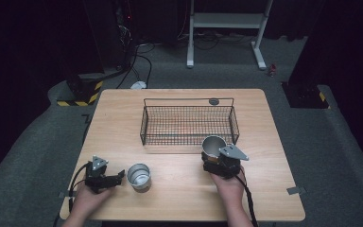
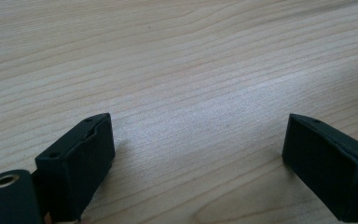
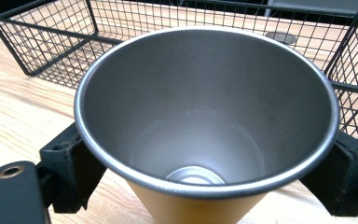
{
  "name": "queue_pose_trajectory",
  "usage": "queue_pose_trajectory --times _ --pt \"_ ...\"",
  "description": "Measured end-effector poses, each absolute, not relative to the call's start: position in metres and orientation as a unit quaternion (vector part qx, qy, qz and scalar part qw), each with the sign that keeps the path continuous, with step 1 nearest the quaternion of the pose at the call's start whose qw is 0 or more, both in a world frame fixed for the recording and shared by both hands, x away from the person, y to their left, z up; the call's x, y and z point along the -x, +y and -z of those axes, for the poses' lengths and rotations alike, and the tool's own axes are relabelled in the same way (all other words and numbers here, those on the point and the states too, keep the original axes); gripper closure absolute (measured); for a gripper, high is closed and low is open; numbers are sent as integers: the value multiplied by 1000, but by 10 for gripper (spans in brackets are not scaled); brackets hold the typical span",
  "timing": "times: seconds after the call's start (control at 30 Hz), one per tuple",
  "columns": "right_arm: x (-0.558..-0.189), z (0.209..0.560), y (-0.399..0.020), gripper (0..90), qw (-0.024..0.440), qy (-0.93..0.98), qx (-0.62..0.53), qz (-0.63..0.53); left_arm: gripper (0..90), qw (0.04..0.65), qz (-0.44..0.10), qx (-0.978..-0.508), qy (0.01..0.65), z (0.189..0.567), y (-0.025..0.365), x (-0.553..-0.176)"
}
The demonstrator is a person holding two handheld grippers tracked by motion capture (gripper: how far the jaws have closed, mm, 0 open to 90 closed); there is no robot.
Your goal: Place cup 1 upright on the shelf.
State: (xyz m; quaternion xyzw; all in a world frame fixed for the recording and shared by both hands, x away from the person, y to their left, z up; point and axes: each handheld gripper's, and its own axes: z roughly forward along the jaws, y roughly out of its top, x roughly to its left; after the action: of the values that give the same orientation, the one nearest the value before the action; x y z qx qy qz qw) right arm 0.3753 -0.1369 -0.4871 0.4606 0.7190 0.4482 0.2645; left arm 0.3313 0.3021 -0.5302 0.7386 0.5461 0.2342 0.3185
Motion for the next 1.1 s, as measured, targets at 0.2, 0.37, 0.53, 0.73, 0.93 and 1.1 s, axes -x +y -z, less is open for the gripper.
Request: queue_pose_trajectory --times 0.2,0.37,0.53,0.73,0.93,1.1 --pt "-375 486 -137 110 272 716 -457 -452 95 318 -235 -739 546 530 302 -331" --pt "-374 487 -136 131 277 717 -453 -452 95 319 -234 -738 546 530 302 -331" --pt "-373 486 -137 138 277 718 -451 -451 95 319 -234 -739 546 530 302 -331" --pt "-373 486 -138 140 276 717 -453 -452 95 319 -234 -738 546 530 302 -331" --pt "-374 485 -138 141 277 717 -451 -453 95 318 -235 -739 546 530 302 -331" --pt "-372 481 -138 141 280 715 -448 -458 95 319 -234 -739 546 530 302 -331"
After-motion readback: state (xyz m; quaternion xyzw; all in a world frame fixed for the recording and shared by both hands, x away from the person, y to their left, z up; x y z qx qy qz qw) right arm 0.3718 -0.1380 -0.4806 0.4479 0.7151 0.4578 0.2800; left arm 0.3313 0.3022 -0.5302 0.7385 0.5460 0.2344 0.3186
